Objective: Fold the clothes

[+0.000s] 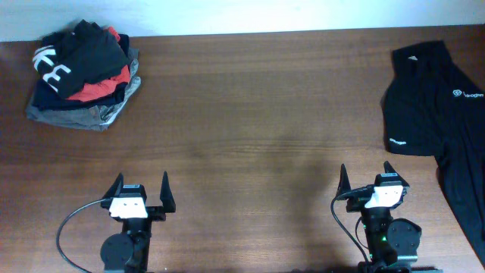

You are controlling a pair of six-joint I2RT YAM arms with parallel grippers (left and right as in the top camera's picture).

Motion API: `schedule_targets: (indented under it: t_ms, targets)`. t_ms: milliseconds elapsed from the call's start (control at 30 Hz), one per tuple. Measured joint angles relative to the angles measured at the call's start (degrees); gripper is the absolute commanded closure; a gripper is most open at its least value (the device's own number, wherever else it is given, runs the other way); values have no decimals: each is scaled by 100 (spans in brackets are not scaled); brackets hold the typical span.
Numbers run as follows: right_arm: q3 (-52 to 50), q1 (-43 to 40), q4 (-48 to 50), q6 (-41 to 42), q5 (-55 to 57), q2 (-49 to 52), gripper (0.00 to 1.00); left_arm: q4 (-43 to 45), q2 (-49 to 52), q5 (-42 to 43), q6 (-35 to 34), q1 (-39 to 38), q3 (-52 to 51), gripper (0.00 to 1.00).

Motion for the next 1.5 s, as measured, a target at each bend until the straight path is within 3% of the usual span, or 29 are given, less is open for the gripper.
schedule_targets:
  t_ms: [1500]
  targets:
    - [0, 0, -2, 0, 2, 0, 1, 0, 0, 2, 109, 4, 0, 1]
